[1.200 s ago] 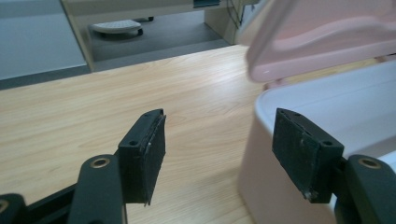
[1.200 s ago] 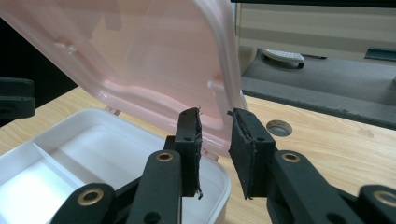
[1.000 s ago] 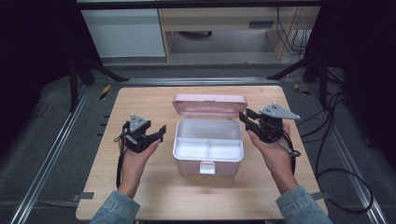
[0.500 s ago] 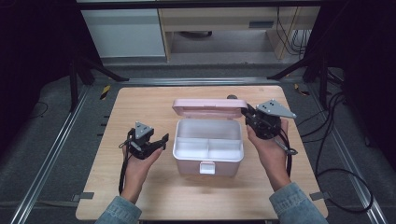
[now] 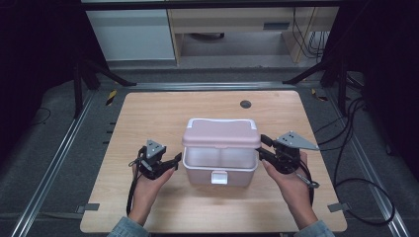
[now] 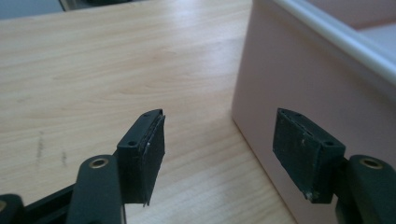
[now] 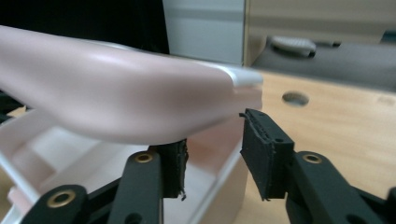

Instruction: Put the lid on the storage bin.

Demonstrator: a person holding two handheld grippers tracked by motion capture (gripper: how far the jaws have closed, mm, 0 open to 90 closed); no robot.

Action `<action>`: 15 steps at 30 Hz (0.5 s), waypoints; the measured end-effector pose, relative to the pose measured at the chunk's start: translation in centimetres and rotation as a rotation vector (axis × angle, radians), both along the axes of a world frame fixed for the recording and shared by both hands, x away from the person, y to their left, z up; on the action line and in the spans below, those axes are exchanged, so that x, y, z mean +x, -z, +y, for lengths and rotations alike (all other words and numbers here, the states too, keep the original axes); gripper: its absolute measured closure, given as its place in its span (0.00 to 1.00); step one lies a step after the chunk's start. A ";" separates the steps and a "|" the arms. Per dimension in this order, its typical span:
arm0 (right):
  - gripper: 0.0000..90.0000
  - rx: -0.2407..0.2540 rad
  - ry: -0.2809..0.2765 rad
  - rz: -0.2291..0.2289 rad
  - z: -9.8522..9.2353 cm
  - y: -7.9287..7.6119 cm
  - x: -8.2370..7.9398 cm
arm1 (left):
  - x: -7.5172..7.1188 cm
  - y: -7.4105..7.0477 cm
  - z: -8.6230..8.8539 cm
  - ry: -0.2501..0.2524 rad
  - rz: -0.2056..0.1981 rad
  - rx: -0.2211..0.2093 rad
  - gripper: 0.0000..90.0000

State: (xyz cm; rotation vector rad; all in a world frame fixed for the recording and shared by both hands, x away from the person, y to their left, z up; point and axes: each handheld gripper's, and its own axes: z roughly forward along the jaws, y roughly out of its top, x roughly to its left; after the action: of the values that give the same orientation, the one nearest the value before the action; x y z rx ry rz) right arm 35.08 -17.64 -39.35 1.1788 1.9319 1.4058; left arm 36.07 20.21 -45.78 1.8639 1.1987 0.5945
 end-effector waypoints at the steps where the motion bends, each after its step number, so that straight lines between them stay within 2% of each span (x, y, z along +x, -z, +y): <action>1: 0.64 0.008 0.000 0.021 -0.3 0.5 -0.1 | -0.2 0.2 -0.3 0.016 0.013 -0.009 0.37; 3: 0.64 0.022 0.007 0.043 -0.7 0.9 0.0 | -0.3 0.3 -0.7 0.028 0.022 -0.016 0.37; 6: 0.64 0.022 0.015 0.056 -1.1 1.0 0.2 | -0.6 0.3 -1.0 0.027 0.013 -0.007 0.42; 10: 0.63 0.017 0.017 0.070 -1.5 1.3 0.4 | -0.8 0.4 -1.4 0.017 0.034 -0.039 0.44; 12: 0.60 0.000 0.026 0.077 -2.0 1.4 0.4 | -0.9 0.4 -1.4 0.022 0.006 0.001 0.38; 14: 0.58 -0.019 0.034 0.075 -2.3 1.4 0.2 | -0.6 0.5 -1.1 0.018 0.012 0.007 0.34; 15: 0.56 -0.026 0.069 0.042 -3.3 1.5 -0.5 | -0.2 0.6 0.0 -0.018 0.013 0.003 0.33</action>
State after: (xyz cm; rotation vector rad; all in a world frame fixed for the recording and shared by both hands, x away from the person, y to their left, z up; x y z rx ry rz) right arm 34.60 -20.98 -40.88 1.2602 1.9132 1.3259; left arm 35.85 20.23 -46.42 1.8642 1.2247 0.5955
